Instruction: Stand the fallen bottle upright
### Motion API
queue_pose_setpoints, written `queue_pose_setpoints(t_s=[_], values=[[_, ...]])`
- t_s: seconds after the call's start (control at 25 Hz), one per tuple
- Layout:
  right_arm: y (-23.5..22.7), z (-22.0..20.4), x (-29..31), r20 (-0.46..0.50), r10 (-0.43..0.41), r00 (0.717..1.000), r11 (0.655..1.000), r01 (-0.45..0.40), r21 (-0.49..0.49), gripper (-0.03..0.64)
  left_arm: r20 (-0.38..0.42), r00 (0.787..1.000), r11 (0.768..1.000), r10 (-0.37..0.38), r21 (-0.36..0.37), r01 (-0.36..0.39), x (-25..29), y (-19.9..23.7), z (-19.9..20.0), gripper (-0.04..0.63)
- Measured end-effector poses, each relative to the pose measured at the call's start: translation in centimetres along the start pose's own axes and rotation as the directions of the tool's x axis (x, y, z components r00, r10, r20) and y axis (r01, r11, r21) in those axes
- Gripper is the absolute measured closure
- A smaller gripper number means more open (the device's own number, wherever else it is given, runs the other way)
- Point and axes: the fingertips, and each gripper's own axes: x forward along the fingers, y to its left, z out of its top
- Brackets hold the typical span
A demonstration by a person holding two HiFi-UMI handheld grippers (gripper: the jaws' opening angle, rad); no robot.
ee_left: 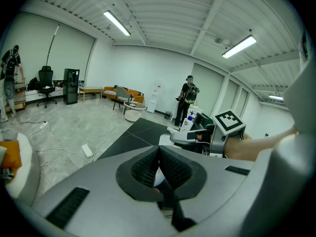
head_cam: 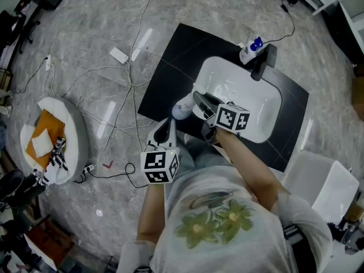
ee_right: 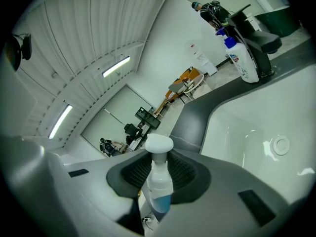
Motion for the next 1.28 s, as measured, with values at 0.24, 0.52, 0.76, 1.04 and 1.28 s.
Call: queue_pose_setpoints(t_s=[0.24, 0.52, 0.76, 1.04, 1.28], values=[[0.8, 0.1, -0.1, -0.007, 0.003, 1.000, 0.999, -0.003, -0.052, 0.497, 0.000, 1.000, 1.000, -0.001, 0.003, 0.001, -0.3, -0.1, 0.0, 0.577], [2.1, 0.0, 0.1, -0.026, 0.016, 1.000, 0.987, -0.020, -0.161, 0.497, 0.003, 1.000, 1.000, 0.002, 0.005, -0.002, -0.5, -0.3, 0.0, 0.577], [2.8, 0.2, 0.2, -0.033, 0.022, 0.999, 0.977, -0.029, -0.213, 0.497, 0.004, 1.000, 1.000, 0.006, 0.004, -0.006, -0.6, -0.4, 0.0, 0.577], [3.7, 0.0, 0.2, -0.049, 0.029, 0.998, 0.954, -0.043, -0.296, 0.497, 0.011, 1.000, 1.000, 0.007, 0.004, -0.007, -0.6, -0.4, 0.1, 0.577], [4.1, 0.0, 0.0, -0.057, 0.036, 0.998, 0.939, -0.053, -0.341, 0.497, 0.013, 1.000, 1.000, 0.008, 0.005, -0.008, -0.6, -0.8, 0.2, 0.577]])
